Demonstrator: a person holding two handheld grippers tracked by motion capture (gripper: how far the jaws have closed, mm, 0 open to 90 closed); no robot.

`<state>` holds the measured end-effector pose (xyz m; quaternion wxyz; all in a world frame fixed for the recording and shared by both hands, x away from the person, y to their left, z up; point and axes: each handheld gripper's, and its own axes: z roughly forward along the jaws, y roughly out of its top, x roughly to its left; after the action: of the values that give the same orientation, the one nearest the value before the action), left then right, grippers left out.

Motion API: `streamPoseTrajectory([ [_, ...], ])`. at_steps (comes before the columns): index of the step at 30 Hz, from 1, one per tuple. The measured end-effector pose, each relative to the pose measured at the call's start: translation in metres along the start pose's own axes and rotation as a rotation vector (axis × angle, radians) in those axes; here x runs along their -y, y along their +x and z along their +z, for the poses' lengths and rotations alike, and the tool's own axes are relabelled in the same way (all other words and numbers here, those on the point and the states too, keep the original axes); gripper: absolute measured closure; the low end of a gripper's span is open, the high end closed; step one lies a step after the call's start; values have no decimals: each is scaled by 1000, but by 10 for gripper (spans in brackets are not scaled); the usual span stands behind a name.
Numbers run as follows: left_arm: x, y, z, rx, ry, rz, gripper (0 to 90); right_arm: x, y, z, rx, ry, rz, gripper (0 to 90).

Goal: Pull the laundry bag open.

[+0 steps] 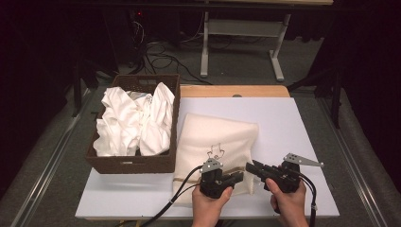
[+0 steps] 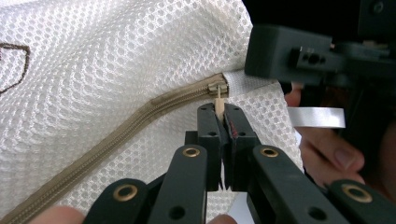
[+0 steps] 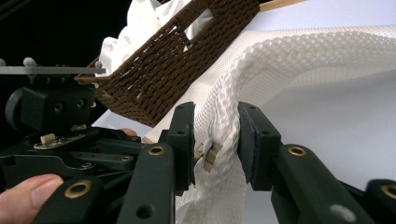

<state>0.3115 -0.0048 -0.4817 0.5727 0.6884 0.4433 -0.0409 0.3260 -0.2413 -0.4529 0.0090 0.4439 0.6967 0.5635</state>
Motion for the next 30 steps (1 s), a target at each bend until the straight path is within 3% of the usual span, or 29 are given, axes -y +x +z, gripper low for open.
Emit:
streamPoseTrajectory([
  [3,0,0,2,10,3,-6,870,1,2,-1,27,-5,-11,820],
  [5,0,0,2,15,7,-8,870,1,3,-2,36,0,-13,842],
  [8,0,1,1,15,9,-17,871,-1,8,-3,65,8,-67,852],
  [13,-1,7,-1,-8,9,-69,871,-4,9,-9,86,-11,-89,854],
  [18,1,9,-3,-52,19,-58,871,-5,10,-10,117,-10,-125,853],
  [21,4,15,-6,-85,23,-67,871,-6,9,-11,130,-16,-122,853],
  [27,12,22,-17,-159,32,-45,870,-5,4,-12,162,-14,-126,852],
  [30,16,27,-24,-173,29,-49,870,-5,4,-11,178,-7,-146,853],
])
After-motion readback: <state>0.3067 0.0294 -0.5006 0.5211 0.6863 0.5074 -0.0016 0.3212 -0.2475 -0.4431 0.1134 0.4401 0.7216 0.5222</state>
